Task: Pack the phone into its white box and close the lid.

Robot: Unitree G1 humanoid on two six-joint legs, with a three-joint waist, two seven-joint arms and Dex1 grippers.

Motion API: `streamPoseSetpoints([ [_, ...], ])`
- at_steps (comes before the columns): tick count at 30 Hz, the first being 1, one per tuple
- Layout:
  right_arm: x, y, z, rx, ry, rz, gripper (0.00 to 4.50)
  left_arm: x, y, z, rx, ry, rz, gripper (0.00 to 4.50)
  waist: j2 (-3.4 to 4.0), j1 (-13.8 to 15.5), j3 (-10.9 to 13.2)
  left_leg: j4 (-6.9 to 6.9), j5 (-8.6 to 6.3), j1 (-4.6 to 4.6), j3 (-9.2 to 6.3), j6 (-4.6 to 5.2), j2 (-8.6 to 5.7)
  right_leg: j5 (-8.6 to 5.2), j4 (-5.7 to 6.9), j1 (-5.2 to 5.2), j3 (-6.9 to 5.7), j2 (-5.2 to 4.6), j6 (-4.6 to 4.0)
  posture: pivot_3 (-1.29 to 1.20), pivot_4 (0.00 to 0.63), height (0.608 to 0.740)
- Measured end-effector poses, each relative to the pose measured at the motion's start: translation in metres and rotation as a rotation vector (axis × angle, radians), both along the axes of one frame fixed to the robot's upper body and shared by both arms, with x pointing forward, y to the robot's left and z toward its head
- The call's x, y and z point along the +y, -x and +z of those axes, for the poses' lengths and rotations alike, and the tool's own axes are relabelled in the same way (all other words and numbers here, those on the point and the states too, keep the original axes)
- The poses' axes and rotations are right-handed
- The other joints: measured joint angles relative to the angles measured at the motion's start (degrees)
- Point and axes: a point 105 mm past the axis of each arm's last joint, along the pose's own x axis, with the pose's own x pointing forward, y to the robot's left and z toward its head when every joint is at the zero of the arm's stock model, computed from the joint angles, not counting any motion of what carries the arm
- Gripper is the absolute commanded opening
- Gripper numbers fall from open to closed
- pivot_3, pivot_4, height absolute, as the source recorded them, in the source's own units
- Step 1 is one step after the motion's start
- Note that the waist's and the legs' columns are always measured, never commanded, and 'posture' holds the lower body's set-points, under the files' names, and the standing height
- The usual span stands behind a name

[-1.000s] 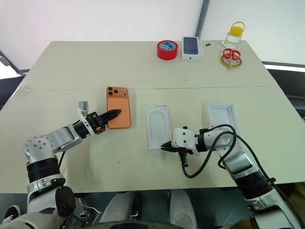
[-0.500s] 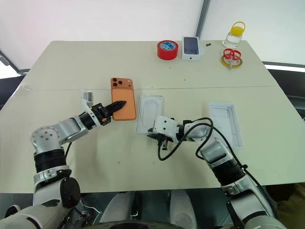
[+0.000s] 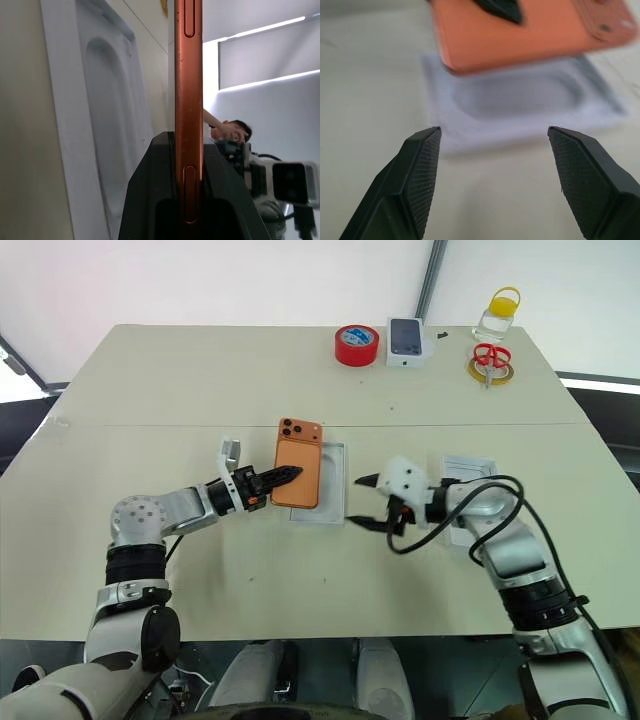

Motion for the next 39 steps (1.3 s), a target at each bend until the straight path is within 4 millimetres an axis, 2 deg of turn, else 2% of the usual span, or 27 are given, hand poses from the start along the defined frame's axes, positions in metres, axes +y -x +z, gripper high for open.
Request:
streamPoseSetpoints([
  [2, -0.004, -0.002, 0.000, -0.012, 0.004, -0.012, 3.60, -0.005, 0.001, -0.003, 0.024, 0.024, -0.015, 0.97, 0.00, -0.13, 0.00, -0.02, -0.01, 0.00, 0.01, 0.01, 0.03, 0.02, 0.00, -0.02, 0.00, 0.02, 0.03, 0.00, 0.150, 0.740],
  [4, -0.003, -0.002, 0.001, -0.034, 0.012, -0.002, 3.60, -0.014, 0.007, -0.005, 0.045, 0.036, -0.058, 1.59, 0.01, -0.15, 0.00, -0.03, -0.01, -0.02, 0.00, 0.02, 0.04, 0.02, 0.01, -0.04, -0.01, 0.02, 0.05, 0.00, 0.150, 0.740],
  [7, -0.002, -0.002, -0.001, -0.058, 0.029, -0.003, 3.60, -0.019, 0.012, -0.007, 0.055, 0.034, -0.083, 3.21, 0.01, -0.10, 0.00, -0.02, -0.01, -0.02, 0.00, 0.02, 0.05, 0.02, 0.01, -0.03, 0.00, 0.01, 0.05, 0.00, 0.150, 0.740],
  [8, -0.003, -0.003, -0.002, -0.061, 0.028, -0.009, 3.60, -0.019, 0.014, -0.004, 0.043, 0.037, -0.085, 3.62, 0.00, -0.06, 0.00, -0.01, -0.01, -0.02, 0.00, 0.02, 0.05, 0.03, 0.01, -0.03, 0.00, 0.00, 0.05, 0.00, 0.150, 0.740],
  [15, -0.012, -0.008, -0.010, -0.059, 0.040, -0.044, 3.60, -0.012, 0.013, 0.004, -0.026, -0.052, -0.070, 3.62, 0.01, 0.14, 0.00, 0.02, 0.04, 0.03, -0.02, -0.05, 0.05, 0.02, 0.05, 0.01, 0.01, 0.01, -0.01, 0.00, 0.150, 0.740],
  [22, -0.011, -0.011, -0.007, -0.069, 0.036, -0.043, 3.60, 0.008, 0.010, 0.008, -0.076, -0.159, -0.038, 3.62, 0.01, 0.09, 0.00, 0.02, 0.03, 0.02, -0.02, -0.05, 0.06, 0.02, 0.05, 0.00, 0.01, 0.01, 0.00, 0.00, 0.150, 0.740],
  [27, -0.009, -0.013, -0.009, -0.073, 0.040, -0.035, 3.60, 0.016, 0.015, 0.016, -0.171, -0.235, -0.052, 3.62, 0.01, 0.13, 0.00, 0.02, 0.04, 0.03, -0.01, -0.06, 0.05, 0.02, 0.04, 0.00, 0.04, 0.01, -0.01, 0.00, 0.150, 0.740],
  [30, -0.014, -0.017, -0.011, -0.066, 0.036, -0.067, 2.72, 0.038, 0.017, -0.006, -0.245, -0.457, -0.041, 2.77, 0.06, -0.37, -0.02, -0.06, 0.04, 0.16, 0.09, -0.07, 0.06, -0.09, 0.06, 0.02, 0.11, 0.01, -0.20, 0.00, 0.150, 0.740],
  [32, -0.022, -0.024, -0.014, -0.066, 0.054, -0.118, 1.76, 0.050, 0.003, -0.016, -0.311, -0.557, 0.036, 1.85, 0.06, -0.17, -0.01, -0.04, 0.05, 0.14, 0.08, -0.09, 0.08, -0.07, 0.05, 0.01, 0.10, 0.01, -0.28, 0.00, 0.150, 0.740],
  [35, -0.029, -0.036, -0.013, -0.112, 0.108, -0.172, 0.23, 0.059, -0.019, -0.016, -0.481, -0.703, 0.126, 0.28, 0.06, 0.34, -0.01, -0.02, 0.05, 0.08, 0.07, -0.09, 0.07, -0.05, -0.02, 0.01, 0.09, -0.01, -0.32, 0.00, 0.150, 0.740],
  [36, -0.029, -0.039, -0.014, -0.127, 0.126, -0.185, 0.04, 0.060, -0.024, -0.015, -0.547, -0.754, 0.136, 0.08, 0.06, 0.37, -0.01, -0.03, 0.04, 0.06, 0.07, -0.07, 0.07, -0.05, -0.06, 0.01, 0.09, -0.02, -0.32, 0.00, 0.150, 0.740],
  [39, -0.021, -0.044, -0.029, -0.139, 0.167, -0.190, 0.04, 0.040, -0.029, -0.025, -0.670, -0.832, 0.082, 0.08, 0.07, 0.29, -0.03, -0.03, 0.00, 0.02, 0.13, 0.00, 0.04, -0.03, -0.10, 0.01, 0.10, -0.06, -0.28, 0.00, 0.150, 0.740],
])
